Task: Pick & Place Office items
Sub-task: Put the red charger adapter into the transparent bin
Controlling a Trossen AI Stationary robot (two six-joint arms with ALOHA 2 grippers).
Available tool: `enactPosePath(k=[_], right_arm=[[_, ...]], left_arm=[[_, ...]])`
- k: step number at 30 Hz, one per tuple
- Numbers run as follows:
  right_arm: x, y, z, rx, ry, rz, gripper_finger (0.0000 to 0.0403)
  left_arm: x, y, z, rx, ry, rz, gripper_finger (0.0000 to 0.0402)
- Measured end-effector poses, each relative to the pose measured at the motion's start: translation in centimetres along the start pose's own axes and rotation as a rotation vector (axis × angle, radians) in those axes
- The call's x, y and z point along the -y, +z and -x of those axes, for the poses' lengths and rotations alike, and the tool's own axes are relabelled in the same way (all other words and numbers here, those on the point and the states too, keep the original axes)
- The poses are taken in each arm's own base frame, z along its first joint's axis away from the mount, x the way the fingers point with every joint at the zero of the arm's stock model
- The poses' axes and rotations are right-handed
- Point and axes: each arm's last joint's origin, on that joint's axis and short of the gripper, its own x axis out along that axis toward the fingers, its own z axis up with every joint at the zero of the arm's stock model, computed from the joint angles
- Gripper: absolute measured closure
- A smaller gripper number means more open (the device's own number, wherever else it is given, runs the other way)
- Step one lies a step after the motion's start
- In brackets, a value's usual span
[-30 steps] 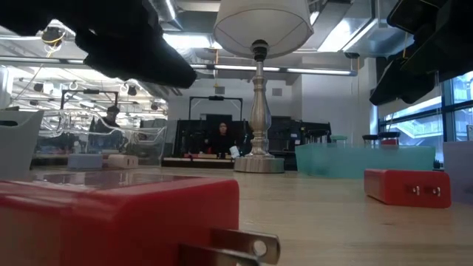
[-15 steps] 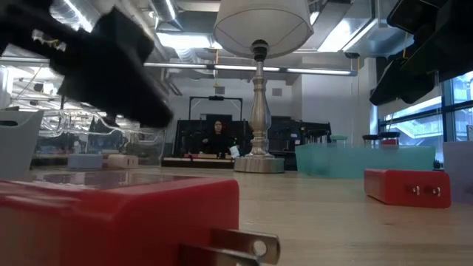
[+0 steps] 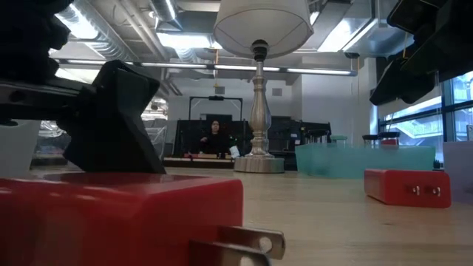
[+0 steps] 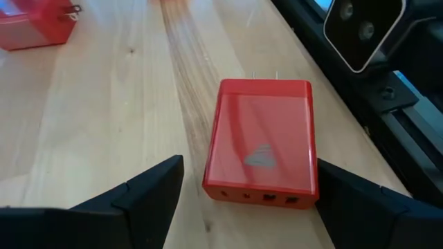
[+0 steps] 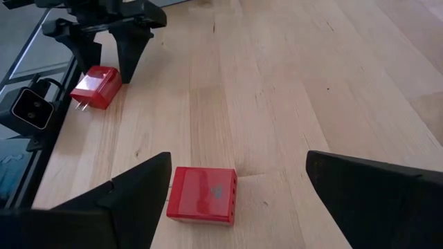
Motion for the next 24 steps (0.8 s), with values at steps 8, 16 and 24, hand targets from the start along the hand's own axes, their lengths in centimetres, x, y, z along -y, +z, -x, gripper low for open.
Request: enactPosePath(k=[8, 16, 24], right_arm=[[0.0, 0.0, 0.0, 0.0, 0.0, 0.0, 0.0064], [0.0, 0.0, 0.0, 0.0, 0.0, 0.0, 0.0064], [0.0, 0.0, 0.0, 0.0, 0.001, 0.0, 0.0064]], left_arm=[[0.0, 0.1, 0.1, 0.006, 0.0, 0.01, 0.0182], [-0.3, 1.7, 0.7, 0.126, 0.103, 0.143, 0.0196], [-3.3, 6.3, 6.0, 0.286, 0.537, 0.226, 0.0196]])
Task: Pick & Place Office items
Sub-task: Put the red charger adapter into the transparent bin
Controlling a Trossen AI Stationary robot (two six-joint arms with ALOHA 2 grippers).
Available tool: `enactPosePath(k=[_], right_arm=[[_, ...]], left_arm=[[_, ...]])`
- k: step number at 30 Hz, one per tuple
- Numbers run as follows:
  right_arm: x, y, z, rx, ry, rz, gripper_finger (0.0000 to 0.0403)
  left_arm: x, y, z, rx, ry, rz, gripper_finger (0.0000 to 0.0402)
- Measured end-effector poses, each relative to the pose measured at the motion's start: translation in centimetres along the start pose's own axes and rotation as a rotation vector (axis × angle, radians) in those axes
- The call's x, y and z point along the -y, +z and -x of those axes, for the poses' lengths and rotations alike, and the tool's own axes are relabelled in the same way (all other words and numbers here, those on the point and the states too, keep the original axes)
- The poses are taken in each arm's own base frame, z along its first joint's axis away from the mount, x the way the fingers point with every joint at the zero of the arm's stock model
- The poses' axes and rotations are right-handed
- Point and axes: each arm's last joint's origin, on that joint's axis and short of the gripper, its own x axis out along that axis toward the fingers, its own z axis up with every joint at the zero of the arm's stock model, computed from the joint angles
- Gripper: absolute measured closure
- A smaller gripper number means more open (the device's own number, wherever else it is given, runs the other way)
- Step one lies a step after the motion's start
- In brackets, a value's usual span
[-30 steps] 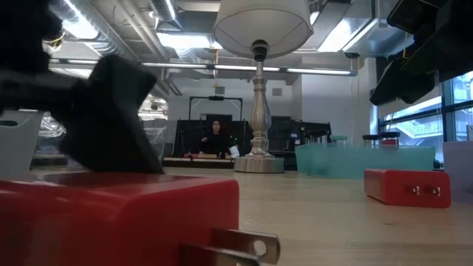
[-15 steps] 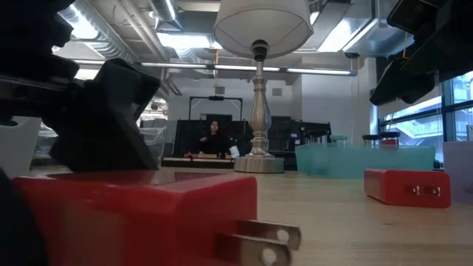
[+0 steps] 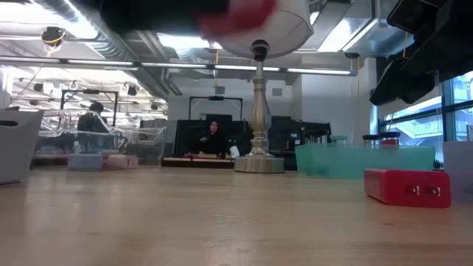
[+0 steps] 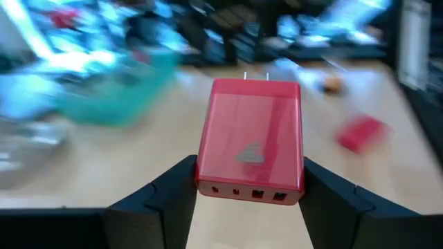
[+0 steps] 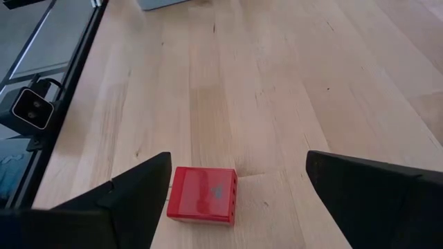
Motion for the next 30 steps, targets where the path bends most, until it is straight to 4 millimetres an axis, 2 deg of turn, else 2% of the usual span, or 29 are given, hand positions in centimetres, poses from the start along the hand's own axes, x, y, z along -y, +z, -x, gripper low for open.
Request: enactPosePath(k=[3, 7, 12, 16, 21, 26, 30], right_arm=[[0.0, 0.0, 0.0, 0.0, 0.001, 0.0, 0.0064], [0.0, 0.0, 0.0, 0.0, 0.001, 0.0, 0.0064], [0.0, 0.0, 0.0, 0.0, 0.001, 0.0, 0.0064], [0.0, 0.0, 0.0, 0.0, 0.0, 0.0, 0.0064], [0.0, 0.0, 0.0, 0.0, 0.0, 0.0, 0.0064], [0.0, 0.0, 0.0, 0.001, 0.0, 0.0, 0.0064], [0.0, 0.0, 0.0, 0.001, -0.001, 0.0, 0.0064]], left_arm=[[-2.5, 2.9, 1.3, 0.045, 0.143, 0.015, 0.0196], [-7.0, 6.0, 2.5, 0.053, 0.264, 0.105, 0.0194], [-12.5, 7.7, 3.0, -0.003, 0.382, 0.162, 0.0192], [-16.9, 7.6, 2.7, -0.105, 0.482, 0.227, 0.0192], [-21.5, 6.5, 2.3, -0.306, 0.629, 0.31, 0.0191], [-25.0, 4.8, 2.4, -0.501, 0.811, 0.324, 0.0191], [-26.7, 3.0, 2.6, -0.661, 0.89, 0.308, 0.019]])
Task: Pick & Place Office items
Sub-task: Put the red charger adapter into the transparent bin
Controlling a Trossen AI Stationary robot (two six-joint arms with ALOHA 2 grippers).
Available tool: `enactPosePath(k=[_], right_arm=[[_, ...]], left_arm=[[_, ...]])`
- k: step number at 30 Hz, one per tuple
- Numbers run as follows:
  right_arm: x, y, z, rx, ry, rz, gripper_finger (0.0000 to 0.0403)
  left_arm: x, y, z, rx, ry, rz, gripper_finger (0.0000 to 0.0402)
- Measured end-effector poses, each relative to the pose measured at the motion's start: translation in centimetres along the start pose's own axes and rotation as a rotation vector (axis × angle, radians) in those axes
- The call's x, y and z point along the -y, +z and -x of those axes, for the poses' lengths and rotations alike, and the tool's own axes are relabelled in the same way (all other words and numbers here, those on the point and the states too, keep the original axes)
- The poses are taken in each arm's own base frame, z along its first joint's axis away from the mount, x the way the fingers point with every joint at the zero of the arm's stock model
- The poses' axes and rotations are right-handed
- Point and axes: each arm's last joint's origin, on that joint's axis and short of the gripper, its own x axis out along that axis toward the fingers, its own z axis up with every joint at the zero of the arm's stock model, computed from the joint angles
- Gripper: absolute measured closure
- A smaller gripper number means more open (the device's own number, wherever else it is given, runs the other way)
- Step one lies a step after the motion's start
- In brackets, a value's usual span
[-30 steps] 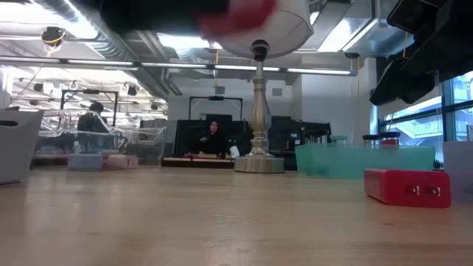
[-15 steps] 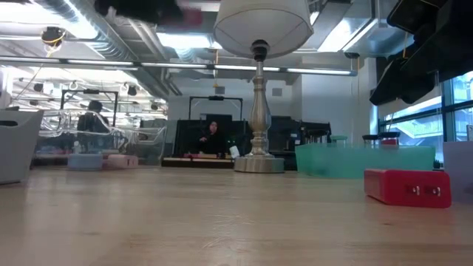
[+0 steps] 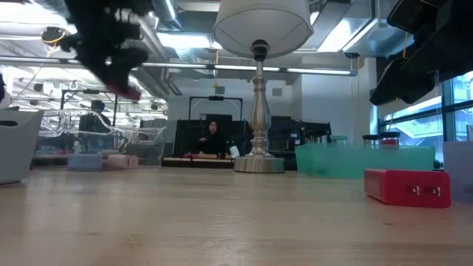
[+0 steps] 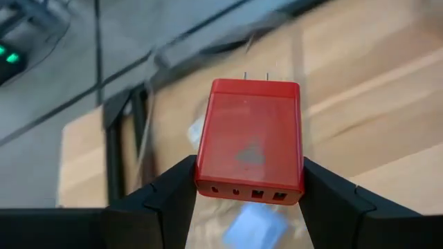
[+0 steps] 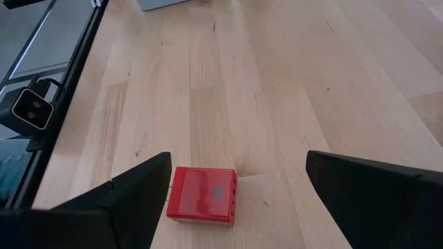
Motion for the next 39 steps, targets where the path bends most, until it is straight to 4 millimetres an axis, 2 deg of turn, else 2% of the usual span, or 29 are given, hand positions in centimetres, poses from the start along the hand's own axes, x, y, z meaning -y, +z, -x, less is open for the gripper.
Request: enactPosePath(k=[7, 13, 24, 39], right_arm=[[0.0, 0.0, 0.0, 0.0, 0.0, 0.0, 0.0064], [0.0, 0.0, 0.0, 0.0, 0.0, 0.0, 0.0064], [0.0, 0.0, 0.0, 0.0, 0.0, 0.0, 0.0064], [0.0, 0.0, 0.0, 0.0, 0.0, 0.0, 0.0064]], left_arm=[[-0.9, -2.4, -3.4, -0.135, 0.104, -0.003, 0.019], [-1.1, -3.7, -5.0, -0.236, 0.112, -0.021, 0.019], [-1.5, -4.2, -6.4, -0.393, 0.083, -0.054, 0.019], [-1.6, -4.2, -6.6, -0.376, 0.081, -0.1, 0.0154]])
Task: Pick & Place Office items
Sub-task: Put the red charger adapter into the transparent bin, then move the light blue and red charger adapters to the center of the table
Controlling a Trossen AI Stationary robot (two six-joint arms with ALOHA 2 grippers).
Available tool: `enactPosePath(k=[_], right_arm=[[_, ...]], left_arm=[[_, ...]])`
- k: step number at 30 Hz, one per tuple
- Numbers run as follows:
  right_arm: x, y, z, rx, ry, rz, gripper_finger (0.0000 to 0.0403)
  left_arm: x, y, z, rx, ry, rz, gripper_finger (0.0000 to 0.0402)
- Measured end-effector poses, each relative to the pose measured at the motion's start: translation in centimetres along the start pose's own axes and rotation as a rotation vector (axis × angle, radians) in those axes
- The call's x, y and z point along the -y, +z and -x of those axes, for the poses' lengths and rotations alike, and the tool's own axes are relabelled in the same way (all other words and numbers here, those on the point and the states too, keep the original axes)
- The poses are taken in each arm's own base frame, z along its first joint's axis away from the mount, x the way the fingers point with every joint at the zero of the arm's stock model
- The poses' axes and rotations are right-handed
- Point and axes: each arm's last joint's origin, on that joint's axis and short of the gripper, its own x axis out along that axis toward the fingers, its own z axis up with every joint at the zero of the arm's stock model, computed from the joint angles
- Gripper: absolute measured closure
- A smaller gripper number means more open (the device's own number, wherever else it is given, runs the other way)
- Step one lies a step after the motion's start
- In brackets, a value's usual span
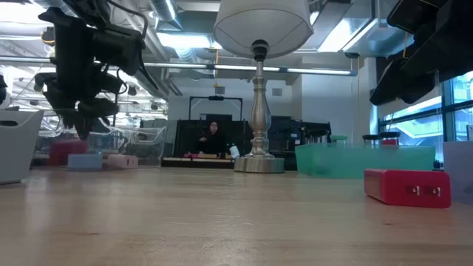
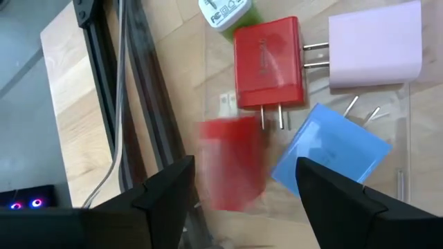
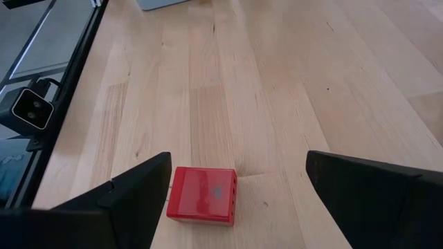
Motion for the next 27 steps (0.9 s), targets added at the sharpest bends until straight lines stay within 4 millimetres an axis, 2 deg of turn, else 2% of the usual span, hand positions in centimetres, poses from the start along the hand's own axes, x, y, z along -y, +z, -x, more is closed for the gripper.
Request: enactPosePath(k=[3, 7, 12, 16, 21, 27], right_arm=[[0.0, 0.0, 0.0, 0.0, 0.0, 0.0, 0.0064], [0.0, 0.0, 0.0, 0.0, 0.0, 0.0, 0.0064], [0.0, 0.0, 0.0, 0.0, 0.0, 0.0, 0.0064], [0.0, 0.0, 0.0, 0.0, 0.0, 0.0, 0.0064], [0.0, 0.0, 0.0, 0.0, 0.0, 0.0, 0.0064], [0.0, 0.0, 0.0, 0.005, -0.008, 0.0, 0.0064]], left_arm=[[0.0, 0.2, 0.3, 0.0, 0.001, -0.013, 0.0157], [0.2, 1.5, 1.9, 0.04, -0.043, -0.041, 0.0164], [0.4, 3.5, 5.2, 0.174, -0.109, -0.014, 0.0174], [1.2, 4.2, 8.2, 0.277, -0.227, 0.036, 0.018], [3.7, 3.1, 11.2, 0.413, -0.474, 0.011, 0.0186], [6.4, -0.1, 14.9, 0.597, -0.71, -0.103, 0.0187]])
